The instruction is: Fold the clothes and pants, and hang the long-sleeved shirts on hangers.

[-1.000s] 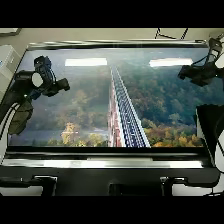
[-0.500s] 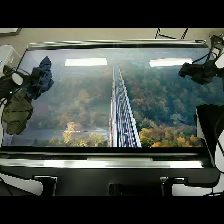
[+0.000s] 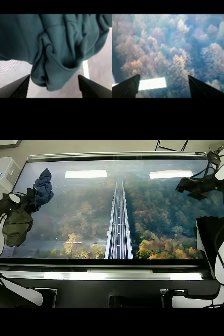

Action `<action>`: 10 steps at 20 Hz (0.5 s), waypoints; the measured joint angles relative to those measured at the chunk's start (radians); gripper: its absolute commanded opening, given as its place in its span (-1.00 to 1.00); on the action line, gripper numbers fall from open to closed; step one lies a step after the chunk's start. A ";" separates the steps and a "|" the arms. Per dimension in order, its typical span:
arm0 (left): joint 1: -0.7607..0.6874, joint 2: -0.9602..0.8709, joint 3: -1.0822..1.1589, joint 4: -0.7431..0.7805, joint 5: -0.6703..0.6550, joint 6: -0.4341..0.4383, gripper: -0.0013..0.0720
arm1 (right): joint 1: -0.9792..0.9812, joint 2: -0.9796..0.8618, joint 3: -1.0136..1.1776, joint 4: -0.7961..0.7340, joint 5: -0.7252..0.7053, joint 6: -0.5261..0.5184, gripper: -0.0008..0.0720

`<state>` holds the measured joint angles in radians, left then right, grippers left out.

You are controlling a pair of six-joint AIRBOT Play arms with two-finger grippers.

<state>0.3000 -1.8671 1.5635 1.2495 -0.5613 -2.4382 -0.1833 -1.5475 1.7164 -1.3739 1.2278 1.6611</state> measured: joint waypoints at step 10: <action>-0.104 0.135 0.001 -0.051 0.128 0.379 -0.90 | 0.000 0.018 0.000 0.063 0.227 0.020 0.86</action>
<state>0.1959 -1.7325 1.5646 1.1988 -0.4335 -2.0594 -0.1829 -1.5299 1.7164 -1.3113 1.4548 1.6814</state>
